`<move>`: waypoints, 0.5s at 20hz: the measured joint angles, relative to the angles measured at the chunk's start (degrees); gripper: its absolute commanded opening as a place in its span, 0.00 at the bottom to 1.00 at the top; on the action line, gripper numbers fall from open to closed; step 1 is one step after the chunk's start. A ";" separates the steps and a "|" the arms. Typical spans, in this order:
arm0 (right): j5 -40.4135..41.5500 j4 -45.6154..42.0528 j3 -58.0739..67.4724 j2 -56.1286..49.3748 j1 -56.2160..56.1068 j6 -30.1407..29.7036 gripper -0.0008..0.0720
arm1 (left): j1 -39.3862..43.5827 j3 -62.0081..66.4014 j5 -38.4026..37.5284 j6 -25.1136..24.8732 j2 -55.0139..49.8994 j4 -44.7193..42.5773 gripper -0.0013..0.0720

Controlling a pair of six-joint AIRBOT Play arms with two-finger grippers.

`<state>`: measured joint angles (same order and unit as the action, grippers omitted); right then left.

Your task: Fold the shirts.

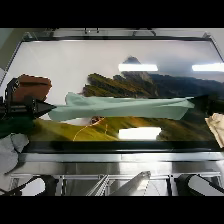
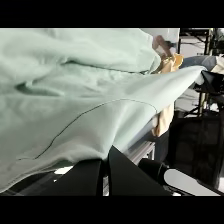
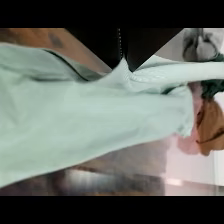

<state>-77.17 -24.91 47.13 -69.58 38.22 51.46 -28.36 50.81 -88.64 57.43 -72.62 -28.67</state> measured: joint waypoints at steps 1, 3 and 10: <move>2.38 0.42 0.15 -0.81 -1.36 -0.22 0.04 | 1.64 2.56 0.31 0.46 -1.97 0.02 0.05; 7.02 0.72 0.63 -3.45 -4.13 -1.05 0.04 | 5.07 8.57 0.94 1.51 -7.08 0.00 0.03; 18.32 0.92 1.86 -16.26 -10.38 -4.37 0.04 | 14.27 29.53 1.90 7.96 -29.22 -7.23 0.03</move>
<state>-58.85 -23.99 48.99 -85.84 27.83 47.09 -14.09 80.34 -86.74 65.39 -101.84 -35.90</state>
